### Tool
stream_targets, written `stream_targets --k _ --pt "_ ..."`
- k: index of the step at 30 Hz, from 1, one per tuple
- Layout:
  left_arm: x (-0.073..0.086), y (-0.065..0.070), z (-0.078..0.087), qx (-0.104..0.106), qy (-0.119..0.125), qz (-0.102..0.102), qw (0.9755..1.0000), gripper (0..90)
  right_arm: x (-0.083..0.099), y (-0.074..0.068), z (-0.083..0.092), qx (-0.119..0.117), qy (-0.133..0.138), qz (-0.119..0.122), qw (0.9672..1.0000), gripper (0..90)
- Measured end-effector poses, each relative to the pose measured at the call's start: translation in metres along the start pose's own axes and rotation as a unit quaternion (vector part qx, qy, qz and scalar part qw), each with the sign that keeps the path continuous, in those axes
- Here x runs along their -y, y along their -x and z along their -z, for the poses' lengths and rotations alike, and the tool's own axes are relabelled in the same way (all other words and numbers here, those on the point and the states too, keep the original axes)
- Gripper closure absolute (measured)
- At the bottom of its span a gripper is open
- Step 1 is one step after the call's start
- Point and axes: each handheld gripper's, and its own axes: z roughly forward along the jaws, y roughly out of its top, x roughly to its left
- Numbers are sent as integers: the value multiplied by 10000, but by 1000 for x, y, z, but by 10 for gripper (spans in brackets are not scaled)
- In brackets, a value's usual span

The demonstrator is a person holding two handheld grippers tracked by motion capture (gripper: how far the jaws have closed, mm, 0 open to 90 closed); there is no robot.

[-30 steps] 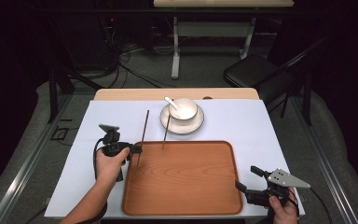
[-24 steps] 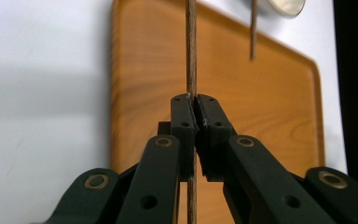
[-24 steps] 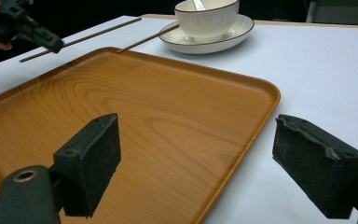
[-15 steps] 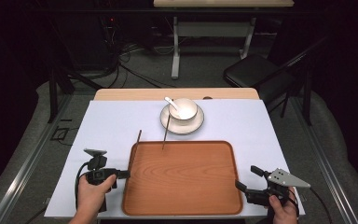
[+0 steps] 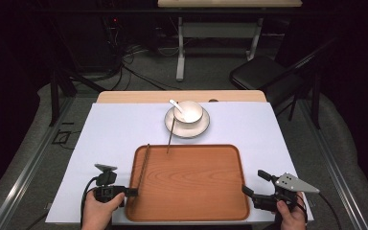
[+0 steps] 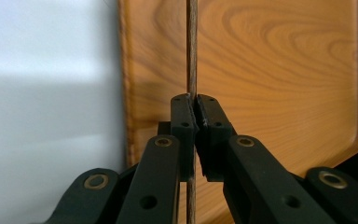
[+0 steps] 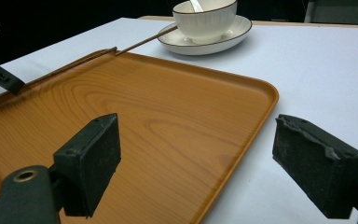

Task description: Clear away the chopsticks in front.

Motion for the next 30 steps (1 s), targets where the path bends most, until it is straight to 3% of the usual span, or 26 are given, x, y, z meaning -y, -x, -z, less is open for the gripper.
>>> stream_targets --k 9,30 --pt "1 8 -13 -174 -314 -16 9994 859 0 0 0 7 21 5 10000 146" --pt "2 5 -18 -13 -347 126 9993 849 0 -1 0 -2 5 4 10000 146"
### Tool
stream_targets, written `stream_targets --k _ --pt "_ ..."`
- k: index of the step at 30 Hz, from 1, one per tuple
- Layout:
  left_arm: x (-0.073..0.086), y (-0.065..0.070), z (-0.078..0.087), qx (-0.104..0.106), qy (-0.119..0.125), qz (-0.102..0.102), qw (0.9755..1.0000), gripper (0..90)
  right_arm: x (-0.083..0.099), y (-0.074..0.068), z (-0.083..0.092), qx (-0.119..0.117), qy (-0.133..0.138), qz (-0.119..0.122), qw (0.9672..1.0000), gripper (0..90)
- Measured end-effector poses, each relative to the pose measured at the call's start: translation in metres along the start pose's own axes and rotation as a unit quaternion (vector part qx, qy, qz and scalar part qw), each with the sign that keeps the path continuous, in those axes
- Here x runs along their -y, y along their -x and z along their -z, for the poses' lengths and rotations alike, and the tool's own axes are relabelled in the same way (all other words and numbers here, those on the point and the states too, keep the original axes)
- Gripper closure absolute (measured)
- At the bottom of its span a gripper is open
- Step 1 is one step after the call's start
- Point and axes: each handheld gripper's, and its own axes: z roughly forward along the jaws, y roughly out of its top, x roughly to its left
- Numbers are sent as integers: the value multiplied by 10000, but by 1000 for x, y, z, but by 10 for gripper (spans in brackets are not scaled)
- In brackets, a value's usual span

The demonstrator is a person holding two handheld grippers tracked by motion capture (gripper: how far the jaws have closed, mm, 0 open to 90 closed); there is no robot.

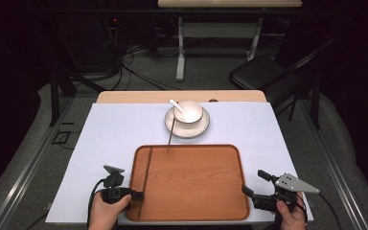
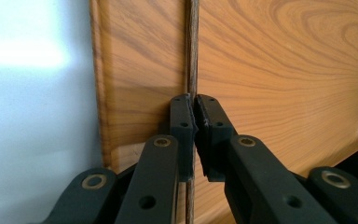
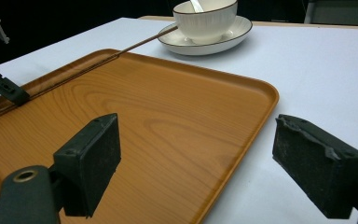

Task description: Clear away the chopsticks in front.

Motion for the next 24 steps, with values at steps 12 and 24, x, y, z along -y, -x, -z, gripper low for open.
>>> stream_targets --k 12,24 --pt "0 0 1 106 14 -17 9999 779 0 0 0 4 -10 -13 10000 146" --pt "-15 13 21 74 663 -425 9969 568 0 1 -1 19 -14 -5 10000 146"
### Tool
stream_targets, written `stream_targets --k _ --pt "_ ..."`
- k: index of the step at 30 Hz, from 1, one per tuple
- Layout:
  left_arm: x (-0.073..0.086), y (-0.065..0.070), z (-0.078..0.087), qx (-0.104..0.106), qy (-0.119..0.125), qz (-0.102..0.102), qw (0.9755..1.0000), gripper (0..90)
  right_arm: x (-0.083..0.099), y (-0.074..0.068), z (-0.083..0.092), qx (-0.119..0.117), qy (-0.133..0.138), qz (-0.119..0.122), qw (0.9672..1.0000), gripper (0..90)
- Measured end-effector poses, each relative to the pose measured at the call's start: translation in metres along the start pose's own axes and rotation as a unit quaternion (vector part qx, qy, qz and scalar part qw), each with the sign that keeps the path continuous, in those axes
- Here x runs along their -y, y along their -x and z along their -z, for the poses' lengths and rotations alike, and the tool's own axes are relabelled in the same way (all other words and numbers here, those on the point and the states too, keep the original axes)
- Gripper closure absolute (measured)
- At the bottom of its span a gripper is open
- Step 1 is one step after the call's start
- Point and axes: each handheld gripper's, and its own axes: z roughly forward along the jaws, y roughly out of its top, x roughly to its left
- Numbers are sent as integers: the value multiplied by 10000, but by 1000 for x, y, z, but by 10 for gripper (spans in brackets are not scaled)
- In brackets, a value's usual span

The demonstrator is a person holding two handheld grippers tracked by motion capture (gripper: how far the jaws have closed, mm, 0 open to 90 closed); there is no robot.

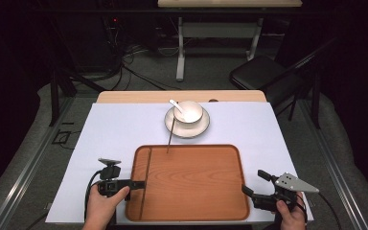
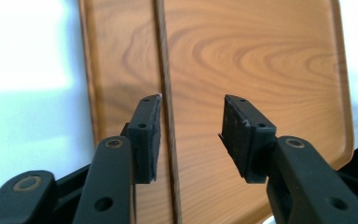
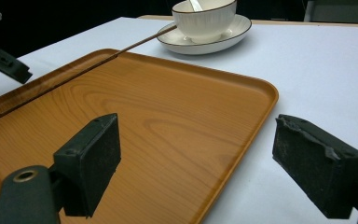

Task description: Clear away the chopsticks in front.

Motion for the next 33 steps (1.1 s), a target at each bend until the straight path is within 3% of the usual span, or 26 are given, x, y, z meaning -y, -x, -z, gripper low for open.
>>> stream_targets --k 5,9,20,30,33 --pt "-11 6 1 -115 318 -264 9991 494 0 0 0 -4 7 -11 10000 146" --pt "-23 7 1 -170 411 -362 9984 481 0 0 0 -6 10 1 10000 146" --pt "-54 2 -7 -382 609 -420 9965 462 0 0 0 -5 -10 0 10000 146" --pt "-77 -6 -15 -340 636 -287 9970 480 0 0 0 -9 -6 13 10000 146" --pt "-87 -6 -19 -272 685 -360 9966 479 0 0 0 -8 -11 6 10000 146"
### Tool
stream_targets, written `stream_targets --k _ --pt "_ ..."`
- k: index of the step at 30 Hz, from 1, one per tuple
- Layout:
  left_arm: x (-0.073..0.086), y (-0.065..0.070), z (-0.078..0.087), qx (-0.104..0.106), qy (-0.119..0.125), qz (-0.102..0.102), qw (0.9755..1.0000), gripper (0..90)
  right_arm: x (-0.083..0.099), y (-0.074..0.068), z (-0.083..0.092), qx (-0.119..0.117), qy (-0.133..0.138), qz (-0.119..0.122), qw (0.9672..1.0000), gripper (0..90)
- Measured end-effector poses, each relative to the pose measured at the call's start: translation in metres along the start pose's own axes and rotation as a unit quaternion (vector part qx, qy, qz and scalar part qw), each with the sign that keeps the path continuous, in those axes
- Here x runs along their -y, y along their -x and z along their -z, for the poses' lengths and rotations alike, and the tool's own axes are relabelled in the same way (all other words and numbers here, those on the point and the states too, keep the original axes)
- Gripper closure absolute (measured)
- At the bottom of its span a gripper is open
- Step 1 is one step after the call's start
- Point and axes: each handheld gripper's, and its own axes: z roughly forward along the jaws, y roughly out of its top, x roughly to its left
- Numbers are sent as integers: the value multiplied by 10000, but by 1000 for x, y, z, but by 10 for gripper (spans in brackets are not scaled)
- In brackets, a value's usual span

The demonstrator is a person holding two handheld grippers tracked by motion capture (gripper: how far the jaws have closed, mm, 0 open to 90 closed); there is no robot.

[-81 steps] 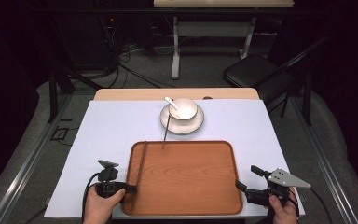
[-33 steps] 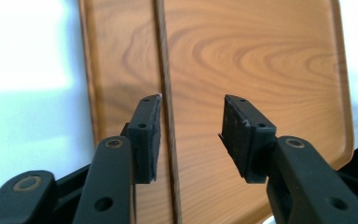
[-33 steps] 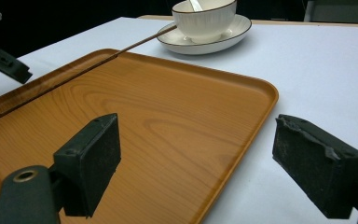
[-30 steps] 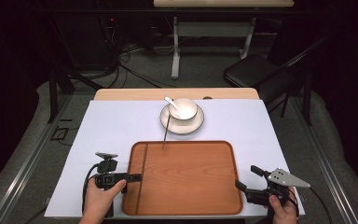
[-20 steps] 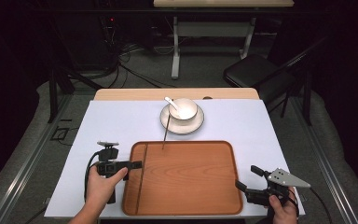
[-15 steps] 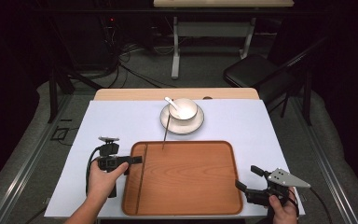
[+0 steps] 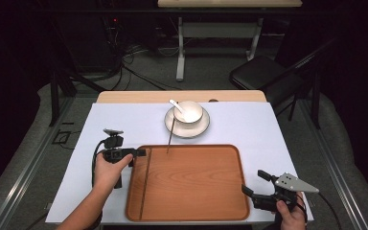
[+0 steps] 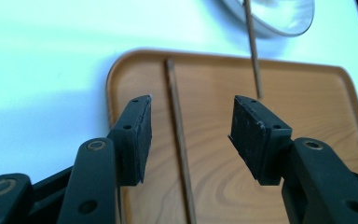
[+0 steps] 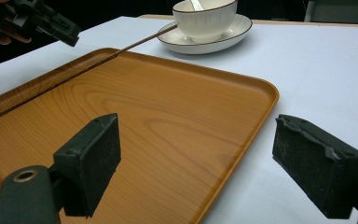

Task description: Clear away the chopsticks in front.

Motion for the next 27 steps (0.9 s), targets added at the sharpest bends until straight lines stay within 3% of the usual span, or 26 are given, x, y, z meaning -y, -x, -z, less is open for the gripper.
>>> stream_targets --k 8,16,27 --pt "-23 7 -15 -22 -1 -193 9998 477 0 1 0 -10 5 -1 10000 146" --pt "-48 24 -34 -69 -22 -369 9993 499 0 1 0 -18 9 -13 10000 146" --pt "-68 39 -56 -166 -11 -495 9986 502 0 1 1 -27 22 -14 10000 146"
